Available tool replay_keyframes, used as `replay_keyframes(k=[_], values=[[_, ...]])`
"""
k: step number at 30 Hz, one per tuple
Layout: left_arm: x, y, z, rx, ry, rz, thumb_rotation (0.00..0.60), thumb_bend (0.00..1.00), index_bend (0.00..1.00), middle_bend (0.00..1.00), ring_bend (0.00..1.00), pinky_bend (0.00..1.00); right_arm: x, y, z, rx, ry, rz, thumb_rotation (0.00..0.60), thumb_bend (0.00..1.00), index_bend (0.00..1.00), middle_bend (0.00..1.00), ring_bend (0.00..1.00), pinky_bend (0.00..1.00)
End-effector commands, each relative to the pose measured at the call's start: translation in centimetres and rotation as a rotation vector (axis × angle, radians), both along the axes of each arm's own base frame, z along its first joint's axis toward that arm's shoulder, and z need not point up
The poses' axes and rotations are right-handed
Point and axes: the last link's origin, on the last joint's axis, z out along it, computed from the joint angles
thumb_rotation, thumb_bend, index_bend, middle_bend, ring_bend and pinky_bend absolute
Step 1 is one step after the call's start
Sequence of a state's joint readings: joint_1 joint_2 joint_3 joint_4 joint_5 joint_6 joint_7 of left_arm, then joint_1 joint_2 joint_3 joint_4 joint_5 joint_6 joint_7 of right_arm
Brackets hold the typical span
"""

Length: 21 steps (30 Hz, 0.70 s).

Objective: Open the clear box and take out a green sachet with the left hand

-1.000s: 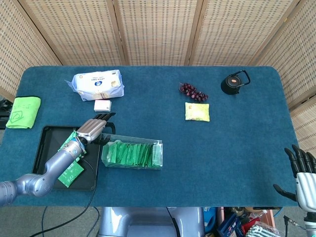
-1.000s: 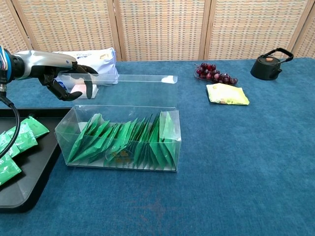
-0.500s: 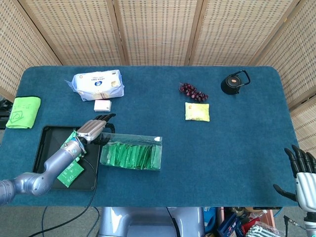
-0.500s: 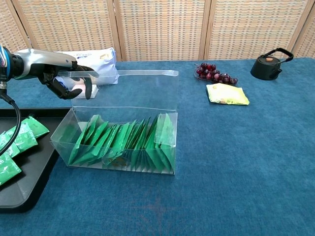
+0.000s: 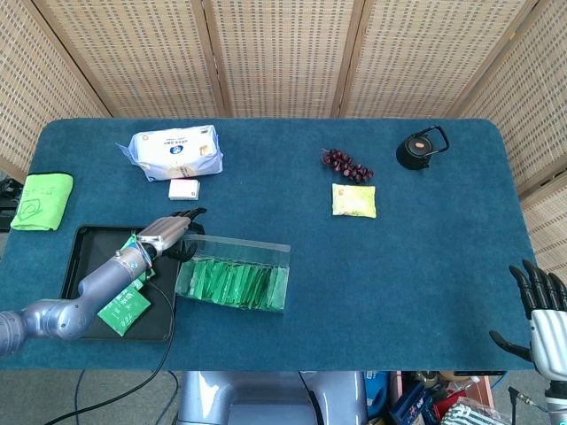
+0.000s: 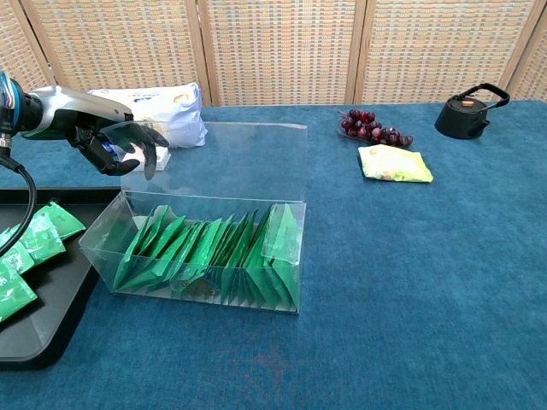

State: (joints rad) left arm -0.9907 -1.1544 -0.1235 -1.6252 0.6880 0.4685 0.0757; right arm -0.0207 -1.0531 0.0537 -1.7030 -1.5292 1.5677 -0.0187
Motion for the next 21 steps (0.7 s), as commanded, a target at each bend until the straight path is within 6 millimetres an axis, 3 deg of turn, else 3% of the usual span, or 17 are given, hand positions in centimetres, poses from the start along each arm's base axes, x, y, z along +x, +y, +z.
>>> replay_keyframes(k=[1,4,6,8,10,13,21], values=[[0.0,0.2,0.2,-0.004,0.002,0.013,0.6,0.66,0.41,0.0,0.0,0.0,0.0,0.0,0.0,0.001,0.0,0.001,0.6,0.0,0.0,0.0,0.0,0.0],[0.4,0.4,0.4,0.007,-0.013,0.021,0.6,0.66,0.12,0.0,0.0,0.0,0.0,0.0,0.0,0.002,0.0,0.001,0.6,0.0,0.0,0.0,0.0,0.0],[0.5,0.5,0.5,0.017,-0.011,0.013,0.6,0.66,0.01,0.0,0.0,0.0,0.0,0.0,0.0,0.002,0.0,0.001,0.6,0.0,0.0,0.0,0.0,0.0],[0.4,0.6,0.6,0.032,0.004,-0.001,0.6,0.6,0.0,0.0,0.0,0.0,0.0,0.0,0.0,0.002,0.0,0.0,0.6,0.0,0.0,0.0,0.0,0.0],[0.3,0.7,0.8,0.055,0.022,-0.018,0.6,0.43,0.0,0.0,0.0,0.0,0.0,0.0,0.0,0.003,-0.002,-0.001,0.6,0.0,0.0,0.0,0.0,0.0],[0.4,0.9,1.1,0.11,0.039,-0.049,0.6,0.28,0.0,0.0,0.0,0.0,0.0,0.0,-0.1,0.005,-0.001,-0.001,0.6,0.0,0.0,0.0,0.0,0.0],[1.5,0.7,2.2,0.266,-0.02,-0.134,0.6,0.27,0.0,0.0,0.0,0.0,0.0,0.0,-0.1,0.007,-0.006,0.0,0.6,0.0,0.0,0.0,0.0,0.0]])
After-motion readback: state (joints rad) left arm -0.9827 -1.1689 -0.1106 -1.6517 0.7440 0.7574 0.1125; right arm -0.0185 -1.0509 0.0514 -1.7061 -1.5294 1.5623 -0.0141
